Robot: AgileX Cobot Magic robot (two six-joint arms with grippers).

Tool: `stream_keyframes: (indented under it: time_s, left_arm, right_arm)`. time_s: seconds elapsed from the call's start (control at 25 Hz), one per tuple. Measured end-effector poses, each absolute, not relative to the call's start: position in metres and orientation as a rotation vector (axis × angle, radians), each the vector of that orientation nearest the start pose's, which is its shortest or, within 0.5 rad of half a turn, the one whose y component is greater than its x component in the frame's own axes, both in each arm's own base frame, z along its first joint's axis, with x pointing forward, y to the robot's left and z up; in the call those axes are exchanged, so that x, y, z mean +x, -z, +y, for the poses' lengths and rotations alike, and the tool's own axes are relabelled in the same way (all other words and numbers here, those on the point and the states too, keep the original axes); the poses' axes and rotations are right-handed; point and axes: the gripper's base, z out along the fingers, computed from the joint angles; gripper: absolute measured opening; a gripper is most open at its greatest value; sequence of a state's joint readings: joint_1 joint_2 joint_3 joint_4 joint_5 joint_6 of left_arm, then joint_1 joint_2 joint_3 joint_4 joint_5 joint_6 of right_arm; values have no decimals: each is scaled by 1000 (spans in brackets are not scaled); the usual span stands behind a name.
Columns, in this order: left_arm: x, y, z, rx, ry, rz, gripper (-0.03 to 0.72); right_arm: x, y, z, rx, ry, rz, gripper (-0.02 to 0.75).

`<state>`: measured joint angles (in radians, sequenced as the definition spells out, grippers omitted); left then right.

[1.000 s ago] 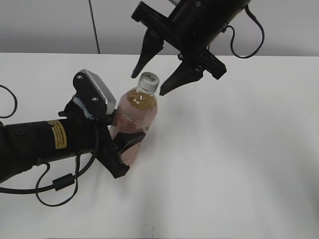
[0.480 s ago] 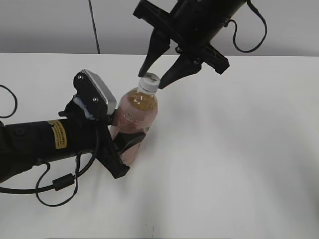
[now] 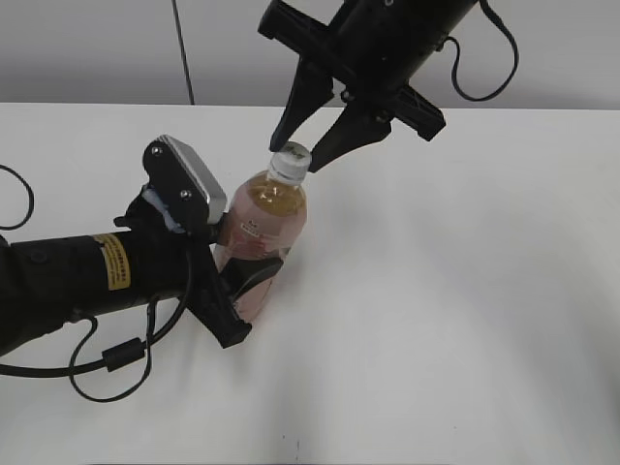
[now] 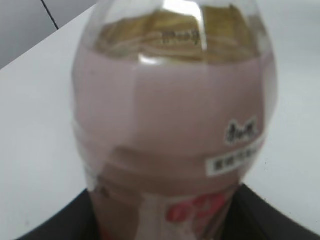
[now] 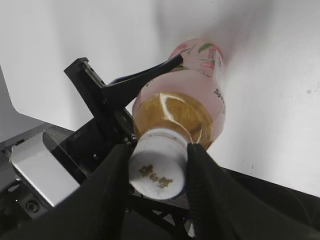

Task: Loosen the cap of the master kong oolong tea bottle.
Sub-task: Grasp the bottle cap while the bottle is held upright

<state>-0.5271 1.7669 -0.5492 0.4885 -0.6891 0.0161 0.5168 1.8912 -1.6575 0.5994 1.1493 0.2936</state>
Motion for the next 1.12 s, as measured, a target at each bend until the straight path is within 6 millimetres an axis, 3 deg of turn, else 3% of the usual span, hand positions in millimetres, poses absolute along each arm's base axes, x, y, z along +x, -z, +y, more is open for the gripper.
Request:
stream_keyframes:
  time_s: [0.24,0.64,1.12]
  left_arm:
    - [242,-133,-172,1097,387,1755,363]
    - [242,-133,-173,1110,382,1747,363]
    - [242,-133,-172,1106,378,1753,363]
  right_arm:
    - [327,-291,240,-283,-932,2922,271]
    - [327,-290,238,-918,-808,2690,268]
    - [328,-291,239,-1637,-630,2142,266]
